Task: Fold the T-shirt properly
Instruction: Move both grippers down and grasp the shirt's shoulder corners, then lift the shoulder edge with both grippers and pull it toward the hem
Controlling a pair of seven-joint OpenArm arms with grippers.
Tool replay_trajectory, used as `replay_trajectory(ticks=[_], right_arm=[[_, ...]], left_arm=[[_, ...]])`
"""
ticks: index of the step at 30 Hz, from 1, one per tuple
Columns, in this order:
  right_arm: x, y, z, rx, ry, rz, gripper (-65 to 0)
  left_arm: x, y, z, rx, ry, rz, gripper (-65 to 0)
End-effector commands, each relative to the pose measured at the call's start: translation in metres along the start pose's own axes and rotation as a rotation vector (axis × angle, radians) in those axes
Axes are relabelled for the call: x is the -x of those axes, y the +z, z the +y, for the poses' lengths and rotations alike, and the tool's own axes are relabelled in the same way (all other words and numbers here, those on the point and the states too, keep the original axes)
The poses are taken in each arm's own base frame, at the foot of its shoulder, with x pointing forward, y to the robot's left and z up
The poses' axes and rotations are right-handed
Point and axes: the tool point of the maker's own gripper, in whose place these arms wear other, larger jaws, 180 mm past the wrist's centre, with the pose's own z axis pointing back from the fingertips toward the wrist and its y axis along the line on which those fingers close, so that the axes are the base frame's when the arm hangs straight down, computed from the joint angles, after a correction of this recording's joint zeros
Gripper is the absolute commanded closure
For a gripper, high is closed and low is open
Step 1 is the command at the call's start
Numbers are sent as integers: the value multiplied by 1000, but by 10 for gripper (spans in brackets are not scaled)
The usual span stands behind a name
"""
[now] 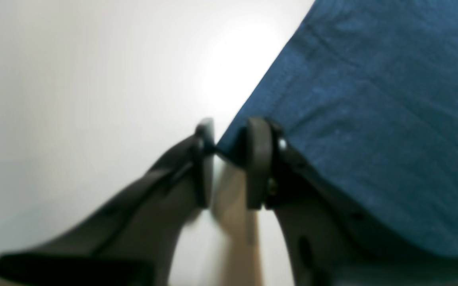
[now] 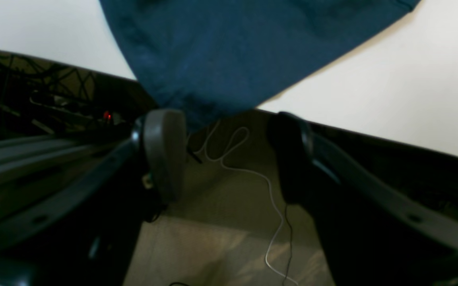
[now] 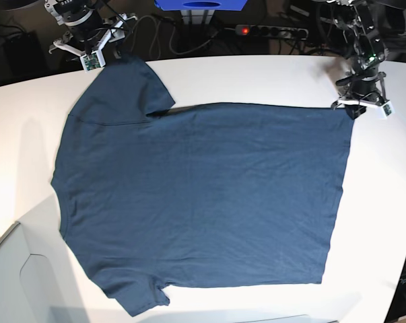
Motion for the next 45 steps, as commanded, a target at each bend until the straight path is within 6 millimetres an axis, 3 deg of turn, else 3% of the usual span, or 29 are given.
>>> replay_trajectory(ticks=[1, 4, 8, 11, 18, 28, 31, 36, 44, 45], right_arm=[[-6, 3, -1, 0, 4, -26, -340], [-9, 2, -3, 4, 5, -35, -385], [-14, 0, -3, 6, 5, -49, -441], [-24, -3, -6, 11, 9, -75, -442], [-25, -25, -5, -13, 27, -71, -440], [-4, -50, -11, -18, 22, -1, -430], [5, -54, -12, -19, 23, 24, -391], [3, -57, -14, -16, 22, 21, -292], [2, -56, -18, -8, 24, 20, -5], [2, -56, -18, -8, 24, 18, 0]], left_arm=[[-7, 1, 0, 5, -2, -14, -82], [-7, 1, 0, 6, 0, -14, 0], [-9, 1, -2, 9, -1, -20, 0], [-9, 3, -1, 7, -3, -20, 0], [-4, 7, 4, -2, -8, -9, 0], [-7, 9, 2, 3, -12, -20, 0], [-7, 9, 2, 3, -12, -20, 0], [-7, 9, 2, 3, -12, -20, 0], [-7, 9, 2, 3, -13, -20, 0], [-7, 9, 2, 3, -14, -20, 0]])
